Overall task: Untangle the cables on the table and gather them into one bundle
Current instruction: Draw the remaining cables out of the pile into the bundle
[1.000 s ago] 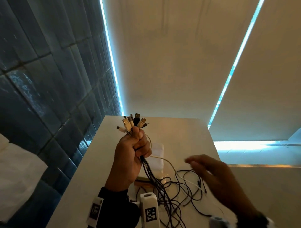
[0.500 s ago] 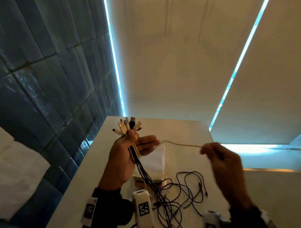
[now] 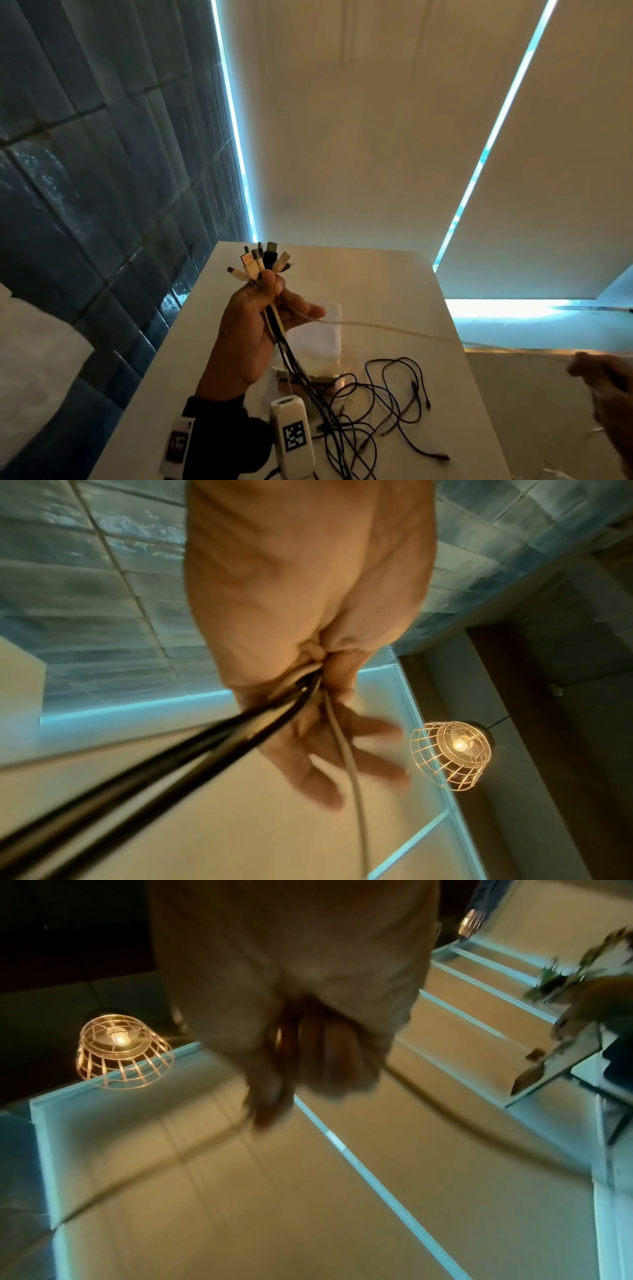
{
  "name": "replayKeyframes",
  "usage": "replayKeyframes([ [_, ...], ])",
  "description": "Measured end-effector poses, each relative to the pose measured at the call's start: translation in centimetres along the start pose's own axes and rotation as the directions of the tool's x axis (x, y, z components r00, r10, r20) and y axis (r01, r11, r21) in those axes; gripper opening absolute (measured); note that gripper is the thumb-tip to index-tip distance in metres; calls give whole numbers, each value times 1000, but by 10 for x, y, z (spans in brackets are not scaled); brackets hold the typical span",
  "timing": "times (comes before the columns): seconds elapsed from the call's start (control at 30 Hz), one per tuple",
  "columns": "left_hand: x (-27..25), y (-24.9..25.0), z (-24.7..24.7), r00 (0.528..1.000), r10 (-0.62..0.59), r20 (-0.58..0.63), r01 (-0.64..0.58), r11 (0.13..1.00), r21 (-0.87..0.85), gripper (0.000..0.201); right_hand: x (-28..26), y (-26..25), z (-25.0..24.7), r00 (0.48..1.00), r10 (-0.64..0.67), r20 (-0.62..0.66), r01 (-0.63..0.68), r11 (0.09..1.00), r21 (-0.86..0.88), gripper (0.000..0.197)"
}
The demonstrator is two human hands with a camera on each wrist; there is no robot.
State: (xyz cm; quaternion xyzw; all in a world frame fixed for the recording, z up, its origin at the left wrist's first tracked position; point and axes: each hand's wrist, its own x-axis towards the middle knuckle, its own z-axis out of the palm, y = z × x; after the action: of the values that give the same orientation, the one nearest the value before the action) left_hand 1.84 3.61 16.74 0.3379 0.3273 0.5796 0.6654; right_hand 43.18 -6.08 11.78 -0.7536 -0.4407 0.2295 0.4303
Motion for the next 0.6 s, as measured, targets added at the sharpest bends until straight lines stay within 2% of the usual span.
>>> replayKeyframes([
  [0.07,3,-3,4,1000,30,-8,-30,996,-78,31,0,10,7,982,26,187,20,971,-240,65],
  [0.13,6,-6,10,1000,25,14,-22,989,-148,31,-8,-2,25,890,103,443,81,923,-376,49],
  [0.17,6,-9,14,999,16,39,-9,985,-171,31,-14,-17,35,848,102,520,129,912,-389,45],
  [0.2,4,-12,21,997,4,78,10,982,-190,31,-20,-31,49,833,44,552,187,916,-354,45],
  [0.27,1,-16,36,982,-15,186,58,973,-225,30,-32,-63,79,798,-141,586,301,936,-184,58],
  [0.33,0,-17,51,959,-29,280,102,964,-247,26,-47,-95,110,705,-285,650,364,931,13,73],
  [0.37,0,-17,57,952,-32,305,109,965,-240,26,-53,-108,125,652,-339,678,364,925,112,70],
  [0.43,2,-15,64,947,-20,322,84,979,-186,27,-57,-124,153,580,-434,690,331,899,287,42],
  [0.47,4,-13,66,950,-12,312,59,988,-143,28,-57,-128,162,577,-465,671,291,885,363,26],
  [0.5,7,-10,65,957,-8,290,38,994,-101,29,-57,-130,166,593,-472,652,212,873,440,18],
  [0.57,14,-1,59,971,-6,239,29,995,-93,28,-56,-127,165,614,-455,646,62,843,534,22],
  [0.6,19,5,55,977,0,214,28,991,-127,27,-56,-124,163,622,-431,653,30,847,531,27],
])
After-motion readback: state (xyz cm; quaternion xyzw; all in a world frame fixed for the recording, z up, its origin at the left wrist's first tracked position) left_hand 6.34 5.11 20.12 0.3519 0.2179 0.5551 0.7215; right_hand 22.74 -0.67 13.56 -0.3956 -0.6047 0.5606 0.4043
